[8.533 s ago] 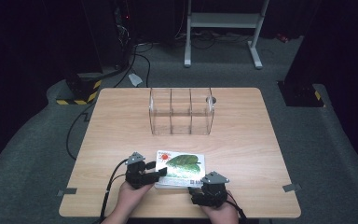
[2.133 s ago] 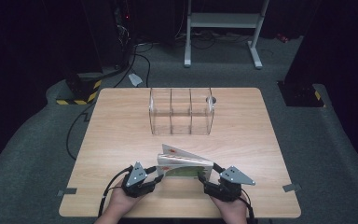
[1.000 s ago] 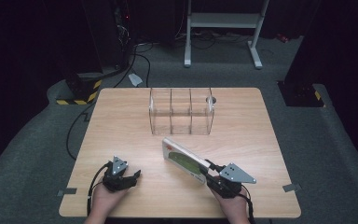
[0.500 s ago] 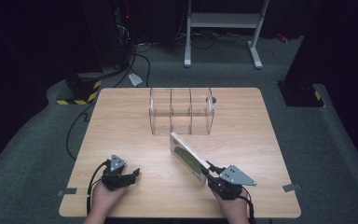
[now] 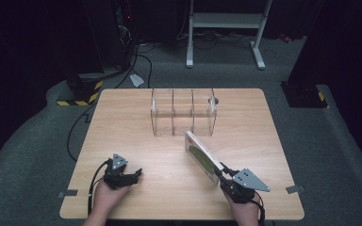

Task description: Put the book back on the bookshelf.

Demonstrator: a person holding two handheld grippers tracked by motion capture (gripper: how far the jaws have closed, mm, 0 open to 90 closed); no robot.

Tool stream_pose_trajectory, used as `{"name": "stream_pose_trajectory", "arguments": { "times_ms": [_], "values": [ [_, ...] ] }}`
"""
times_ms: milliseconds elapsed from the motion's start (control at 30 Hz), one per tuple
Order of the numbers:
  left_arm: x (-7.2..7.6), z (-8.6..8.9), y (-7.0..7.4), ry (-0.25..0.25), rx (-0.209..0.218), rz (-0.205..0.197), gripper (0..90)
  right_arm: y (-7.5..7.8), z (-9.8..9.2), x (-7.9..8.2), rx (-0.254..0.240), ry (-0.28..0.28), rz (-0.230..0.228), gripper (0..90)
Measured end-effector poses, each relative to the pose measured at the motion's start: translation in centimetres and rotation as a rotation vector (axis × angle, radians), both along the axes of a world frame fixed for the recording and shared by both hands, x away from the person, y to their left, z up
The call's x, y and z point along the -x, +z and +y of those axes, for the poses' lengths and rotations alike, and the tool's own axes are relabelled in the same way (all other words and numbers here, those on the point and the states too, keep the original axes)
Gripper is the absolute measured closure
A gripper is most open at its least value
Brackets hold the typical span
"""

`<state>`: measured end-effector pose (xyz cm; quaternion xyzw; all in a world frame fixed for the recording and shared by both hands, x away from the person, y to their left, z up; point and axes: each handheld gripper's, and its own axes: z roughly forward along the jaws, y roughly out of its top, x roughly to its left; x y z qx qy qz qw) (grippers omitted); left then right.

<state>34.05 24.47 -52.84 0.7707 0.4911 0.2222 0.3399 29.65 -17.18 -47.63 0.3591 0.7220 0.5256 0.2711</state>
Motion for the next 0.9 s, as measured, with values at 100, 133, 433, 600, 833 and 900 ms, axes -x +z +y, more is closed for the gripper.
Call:
{"name": "stream_pose_trajectory", "arguments": {
  "times_ms": [100,133,433,600,833,900],
  "values": [
    [-0.1,0.0,0.0,0.003,0.001,-0.001,21.1,0.0,-0.6,0.1,0.004,-0.032,-0.004,74.4],
    [-0.1,0.0,0.0,0.004,0.004,0.001,21.0,0.0,-0.8,0.1,0.003,-0.043,-0.004,74.5],
    [-0.1,0.0,0.0,0.004,0.003,0.0,20.7,0.0,-1.9,0.0,-0.018,-0.112,0.008,74.0],
    [-0.1,0.0,0.0,0.006,0.002,0.0,20.7,0.0,-1.6,-0.1,-0.023,-0.129,0.014,73.1],
    [-0.1,0.0,0.0,0.006,0.002,0.0,20.7,0.1,-1.3,-0.2,-0.021,-0.145,0.024,71.0],
    [-0.1,0.0,0.0,0.006,0.003,0.0,20.7,0.0,-1.0,-0.3,-0.018,-0.155,0.033,69.3]
  ]
}}
